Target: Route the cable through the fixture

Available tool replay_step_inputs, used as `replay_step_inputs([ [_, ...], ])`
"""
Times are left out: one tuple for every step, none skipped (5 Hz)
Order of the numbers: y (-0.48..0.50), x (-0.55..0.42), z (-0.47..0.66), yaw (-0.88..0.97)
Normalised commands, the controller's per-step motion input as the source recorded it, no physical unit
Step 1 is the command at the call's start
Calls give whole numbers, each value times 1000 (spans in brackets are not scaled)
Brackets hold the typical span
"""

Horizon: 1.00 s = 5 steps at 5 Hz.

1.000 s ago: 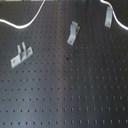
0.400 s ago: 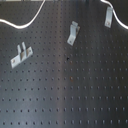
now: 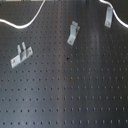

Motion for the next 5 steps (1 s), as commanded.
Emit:
replay_step_inputs([
  [-202, -120, -3, -294],
  [-257, -203, -148, -391],
  [-111, -236, -437, -203],
  [71, -206, -360, 0],
  [72, -143, -508, 171],
])
